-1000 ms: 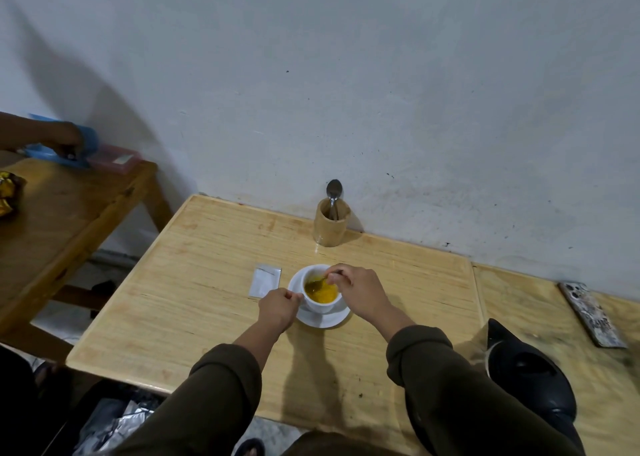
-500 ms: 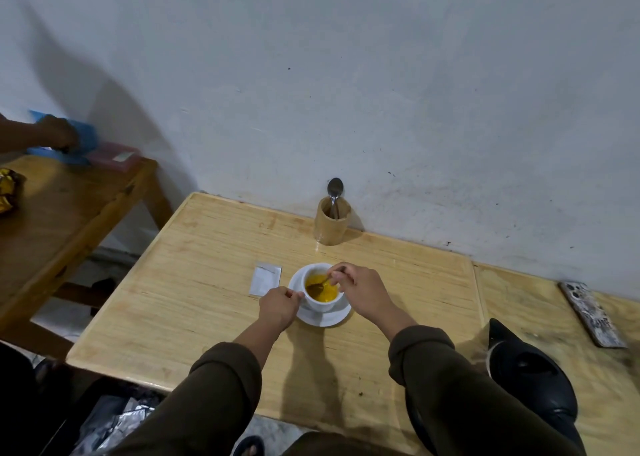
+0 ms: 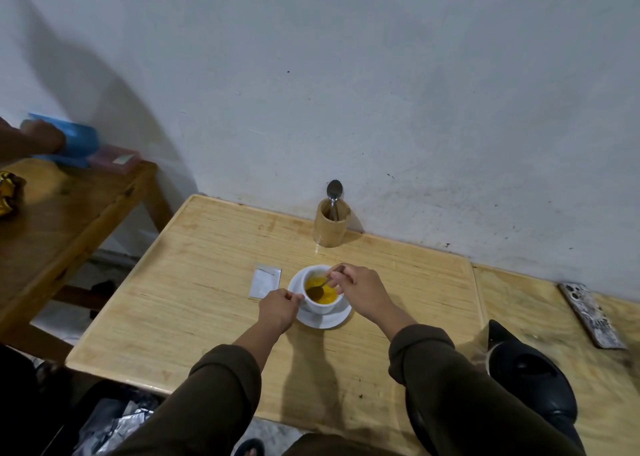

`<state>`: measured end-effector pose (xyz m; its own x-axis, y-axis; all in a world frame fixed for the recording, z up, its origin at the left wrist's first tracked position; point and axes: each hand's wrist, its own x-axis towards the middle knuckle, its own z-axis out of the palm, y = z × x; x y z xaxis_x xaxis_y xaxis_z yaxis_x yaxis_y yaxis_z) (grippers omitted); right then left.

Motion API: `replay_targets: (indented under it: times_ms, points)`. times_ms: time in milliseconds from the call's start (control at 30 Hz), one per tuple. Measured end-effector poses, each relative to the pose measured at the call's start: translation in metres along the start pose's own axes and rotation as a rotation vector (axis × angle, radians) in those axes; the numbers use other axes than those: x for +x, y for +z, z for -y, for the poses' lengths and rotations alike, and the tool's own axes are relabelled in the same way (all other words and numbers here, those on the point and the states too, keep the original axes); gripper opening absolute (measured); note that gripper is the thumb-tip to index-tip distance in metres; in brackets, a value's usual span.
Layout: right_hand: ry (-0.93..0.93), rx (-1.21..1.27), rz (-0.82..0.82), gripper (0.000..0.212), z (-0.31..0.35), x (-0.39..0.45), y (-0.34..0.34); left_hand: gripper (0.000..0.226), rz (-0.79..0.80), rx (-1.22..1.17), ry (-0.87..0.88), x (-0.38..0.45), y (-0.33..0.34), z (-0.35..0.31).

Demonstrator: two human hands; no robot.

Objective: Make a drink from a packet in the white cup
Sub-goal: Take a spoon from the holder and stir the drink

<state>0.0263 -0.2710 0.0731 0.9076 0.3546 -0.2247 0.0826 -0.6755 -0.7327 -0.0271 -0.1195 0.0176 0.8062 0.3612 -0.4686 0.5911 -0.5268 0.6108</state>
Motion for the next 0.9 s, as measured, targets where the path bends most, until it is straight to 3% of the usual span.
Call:
replay_targets:
  times_ms: [233,500,733,900]
  points:
    - [0.014,-0.201,-0.107,0.028,-0.002,0.0027,-0.0035,0.04,0.0,-0.025,-0.017,0.0015,0.0016,0.0003]
    - [-0.019,-0.06,0.015,0.023,-0.0023,-0.0012,-0.0015,0.04,-0.004,-0.021,-0.021,-0.0001,0.0019,-0.0004]
    - [-0.001,-0.227,-0.081,0.027,-0.0012,0.0041,-0.0053,0.039,-0.015,-0.028,-0.026,0.0004,0.0025,-0.0004]
    - [-0.057,-0.148,-0.036,0.025,-0.0042,0.0006,0.0021,0.039,-0.022,-0.034,-0.025,0.0011,0.0032,0.0011]
